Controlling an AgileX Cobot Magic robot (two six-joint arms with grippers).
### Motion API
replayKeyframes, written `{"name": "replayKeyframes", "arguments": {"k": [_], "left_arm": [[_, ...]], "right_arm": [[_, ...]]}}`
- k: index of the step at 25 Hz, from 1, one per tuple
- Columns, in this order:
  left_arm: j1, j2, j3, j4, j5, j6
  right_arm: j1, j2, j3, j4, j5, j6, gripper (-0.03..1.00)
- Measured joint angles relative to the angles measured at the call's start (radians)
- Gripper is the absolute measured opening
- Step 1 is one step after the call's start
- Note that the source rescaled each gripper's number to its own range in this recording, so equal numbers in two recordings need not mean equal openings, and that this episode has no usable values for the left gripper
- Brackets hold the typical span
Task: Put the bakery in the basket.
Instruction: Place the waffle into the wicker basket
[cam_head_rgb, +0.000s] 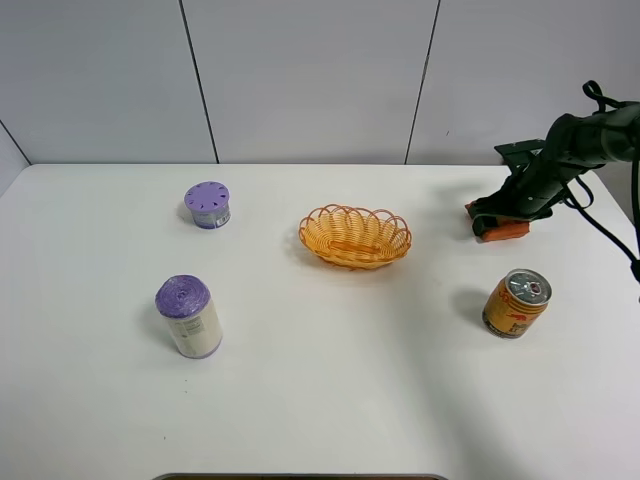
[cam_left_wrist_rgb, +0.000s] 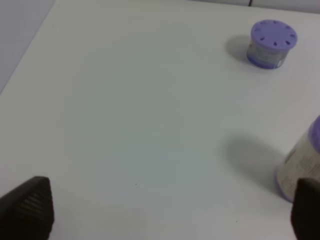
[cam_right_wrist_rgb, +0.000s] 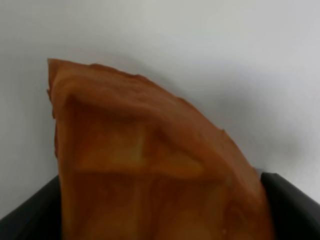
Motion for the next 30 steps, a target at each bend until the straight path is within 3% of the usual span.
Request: {"name": "replayKeyframes", "arguments": {"k": [10,20,30], "left_arm": [[0.0,0.0,0.0,0.0,0.0,0.0],[0.0,0.0,0.0,0.0,0.0,0.0],[0.0,0.0,0.0,0.0,0.0,0.0]], "right_arm": [[0.04,-0.161,0.0,0.0,0.015,0.114,0.0],[0.236,-0.213,0.0,0.02,0.026,0.191,0.0],[0.417,-0.217,0.0,0.068,-0.016,0.339,0.0]]}}
